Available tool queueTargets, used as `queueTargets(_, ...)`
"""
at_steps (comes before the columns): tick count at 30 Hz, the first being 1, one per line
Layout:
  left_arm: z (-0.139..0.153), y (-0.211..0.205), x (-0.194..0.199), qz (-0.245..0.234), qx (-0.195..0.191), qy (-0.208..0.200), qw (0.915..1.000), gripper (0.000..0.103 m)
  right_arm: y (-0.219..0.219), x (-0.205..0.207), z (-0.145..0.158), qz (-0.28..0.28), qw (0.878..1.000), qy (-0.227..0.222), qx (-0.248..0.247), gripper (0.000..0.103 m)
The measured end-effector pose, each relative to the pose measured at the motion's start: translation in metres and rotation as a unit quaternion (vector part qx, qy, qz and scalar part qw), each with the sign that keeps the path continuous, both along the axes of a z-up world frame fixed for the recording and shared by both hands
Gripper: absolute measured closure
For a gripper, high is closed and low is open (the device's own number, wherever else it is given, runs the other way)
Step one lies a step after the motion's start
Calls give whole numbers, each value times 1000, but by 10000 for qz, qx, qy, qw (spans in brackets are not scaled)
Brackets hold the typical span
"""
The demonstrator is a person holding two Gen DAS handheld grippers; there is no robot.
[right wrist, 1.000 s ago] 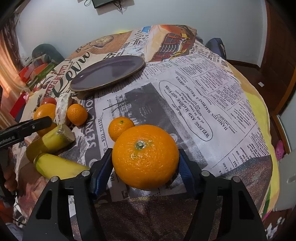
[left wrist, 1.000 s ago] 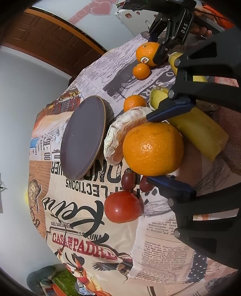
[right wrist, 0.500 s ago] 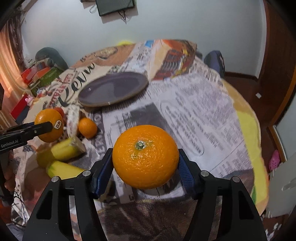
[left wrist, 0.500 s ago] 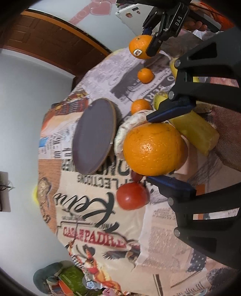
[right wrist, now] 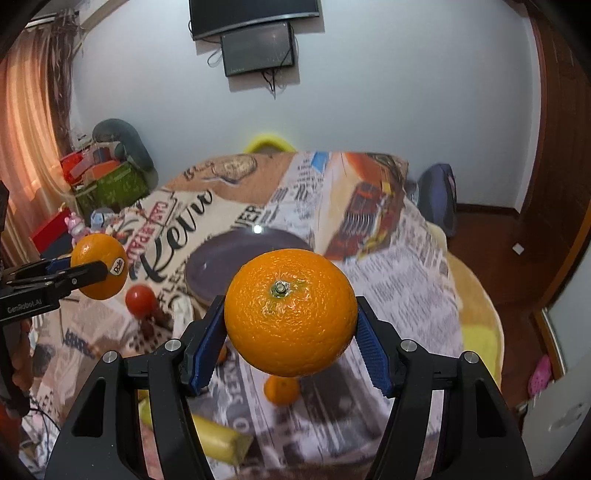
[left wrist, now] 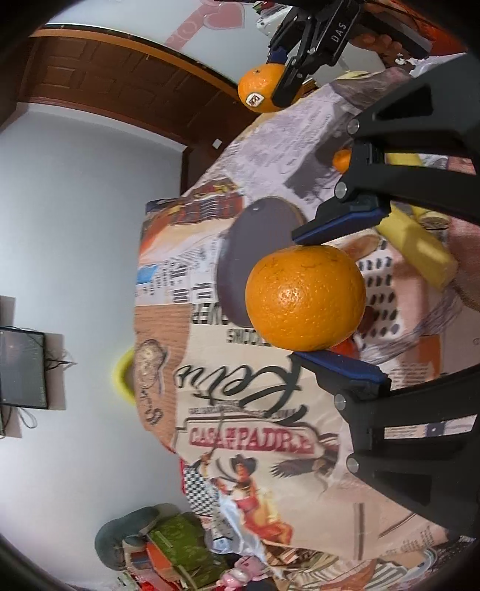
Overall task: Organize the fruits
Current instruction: 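Lift the orange in the left tool while the right tool lifts its orange, then place both oranges onto the grey plate and open both tools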
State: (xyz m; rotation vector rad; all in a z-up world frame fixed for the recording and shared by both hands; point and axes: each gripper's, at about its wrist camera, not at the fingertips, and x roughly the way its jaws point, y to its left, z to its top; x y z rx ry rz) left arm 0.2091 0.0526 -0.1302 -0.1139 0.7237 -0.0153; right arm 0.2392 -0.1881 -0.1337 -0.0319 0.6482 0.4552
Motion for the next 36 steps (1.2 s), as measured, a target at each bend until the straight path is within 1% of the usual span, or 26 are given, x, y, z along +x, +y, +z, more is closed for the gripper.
queueTargets(5, 14, 4, 11, 25, -3, -214, 9998, 46, 10, 12, 8, 26, 9998, -193, -9, 40)
queueTargets(8, 17, 5, 22, 47, 73, -252, 9996, 46, 16, 20, 14, 2, 9992, -380, -81, 40)
queueTargets(15, 17, 9, 50, 77, 194, -324, 9993, 46, 30, 42, 18, 40, 9985, -528, -125, 40)
queueTargets(25, 0, 11, 94, 30, 208, -150, 9997, 46, 40, 74, -1, 126, 9992, -324, -186, 40)
queueTargets(32, -20, 9, 123, -109, 222, 76, 9997, 46, 52, 102, -23, 214, 9991, -108, -348, 40)
queueTargets(36, -35, 9, 140, -175, 174, 284, 9993, 46, 59, 117, -35, 249, 9987, 34, -450, 40)
